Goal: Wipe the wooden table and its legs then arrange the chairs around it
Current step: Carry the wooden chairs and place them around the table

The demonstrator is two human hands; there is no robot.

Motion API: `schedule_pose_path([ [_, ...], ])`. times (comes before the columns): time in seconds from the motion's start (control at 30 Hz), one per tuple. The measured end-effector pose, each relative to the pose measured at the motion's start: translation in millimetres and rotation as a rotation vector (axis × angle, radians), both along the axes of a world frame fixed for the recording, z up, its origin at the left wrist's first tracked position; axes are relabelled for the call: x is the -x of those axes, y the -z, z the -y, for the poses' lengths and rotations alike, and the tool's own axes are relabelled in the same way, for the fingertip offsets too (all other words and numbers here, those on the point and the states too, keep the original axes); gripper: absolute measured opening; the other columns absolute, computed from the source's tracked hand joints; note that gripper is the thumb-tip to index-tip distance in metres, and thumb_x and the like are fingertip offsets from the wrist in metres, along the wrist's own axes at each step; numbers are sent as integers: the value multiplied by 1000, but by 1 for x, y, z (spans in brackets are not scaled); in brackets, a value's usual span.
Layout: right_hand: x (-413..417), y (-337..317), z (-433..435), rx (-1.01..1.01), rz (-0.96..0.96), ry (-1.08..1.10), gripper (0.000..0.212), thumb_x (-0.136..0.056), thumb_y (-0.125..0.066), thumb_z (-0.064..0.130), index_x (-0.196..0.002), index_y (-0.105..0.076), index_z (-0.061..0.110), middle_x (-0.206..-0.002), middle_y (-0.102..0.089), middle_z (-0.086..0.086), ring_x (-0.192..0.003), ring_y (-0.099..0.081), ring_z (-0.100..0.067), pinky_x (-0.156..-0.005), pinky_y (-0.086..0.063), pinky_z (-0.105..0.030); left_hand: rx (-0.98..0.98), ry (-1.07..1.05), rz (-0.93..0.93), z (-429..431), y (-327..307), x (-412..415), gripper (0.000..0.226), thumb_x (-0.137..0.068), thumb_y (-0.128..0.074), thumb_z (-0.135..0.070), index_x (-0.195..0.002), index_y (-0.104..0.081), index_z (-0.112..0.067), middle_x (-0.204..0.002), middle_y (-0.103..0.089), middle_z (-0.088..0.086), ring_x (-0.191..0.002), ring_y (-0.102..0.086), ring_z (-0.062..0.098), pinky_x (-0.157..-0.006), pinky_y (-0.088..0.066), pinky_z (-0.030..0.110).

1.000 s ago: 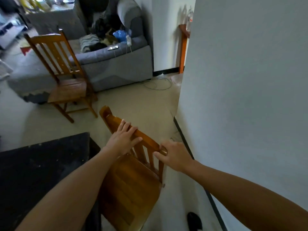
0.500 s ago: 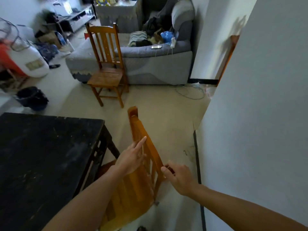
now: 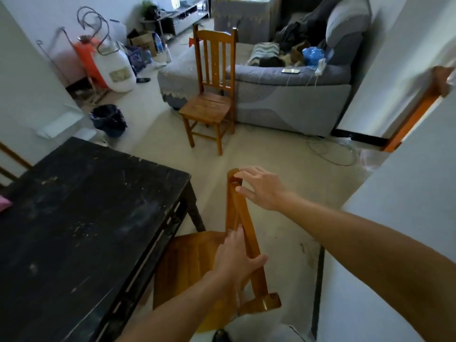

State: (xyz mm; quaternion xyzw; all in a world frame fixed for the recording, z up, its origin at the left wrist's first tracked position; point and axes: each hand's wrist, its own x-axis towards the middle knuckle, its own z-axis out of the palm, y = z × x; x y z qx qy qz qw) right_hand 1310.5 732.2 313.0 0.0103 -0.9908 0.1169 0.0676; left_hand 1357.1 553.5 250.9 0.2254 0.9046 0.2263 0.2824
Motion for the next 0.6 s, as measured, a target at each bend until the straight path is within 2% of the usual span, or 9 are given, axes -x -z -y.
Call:
schedule_pose_path([
  [0.1, 33, 10, 2, -109, 107, -141, 44, -99, -40, 49, -132, -53, 24, -144, -48, -2, -138, -37, -24, -107, -37, -45, 56, 13, -56, -6, -11, 6, 96, -67, -71, -60, -143, -26, -23, -141, -41, -1, -127, -43, 20, -104, -42, 44],
  [0.17, 51, 19, -1, -172, 150, -226, 42, -100, -35, 51, -123, -61, 27, -139, -52, 0, -139, -34, -23, -108, -35, -47, 107, 12, -65, -9, -19, 12, 95, -68, -73, -54, -144, -26, -22, -140, -41, -1, -128, -41, 20, -107, -37, 44],
  [0.27, 70, 27, -8, -232, 125, -328, 45, -101, -31, 51, -106, -70, 30, -120, -60, 5, -124, -44, -21, -101, -40, -43, 121, -17, -40, -5, -24, 17, 93, -66, -73, -56, -142, -27, -27, -141, -41, -2, -128, -41, 20, -109, -34, 43],
  [0.37, 80, 32, -9, -224, 114, -390, 52, -100, -27, 53, -95, -72, 28, -105, -60, 7, -108, -47, -19, -92, -44, -38, 158, 7, -49, 9, -26, 22, 97, -70, -68, -61, -148, -18, -33, -153, -26, -5, -141, -23, 19, -113, -19, 43],
  [0.6, 78, 18, 9, -213, 191, -538, 62, -94, -25, 67, -89, -70, 24, -95, -52, 6, -95, -44, -12, -85, -45, -31, 247, -57, -82, 57, -45, 9, 84, -76, -62, -67, -146, -22, -45, -159, -4, -16, -147, 2, 14, -116, -3, 45],
])
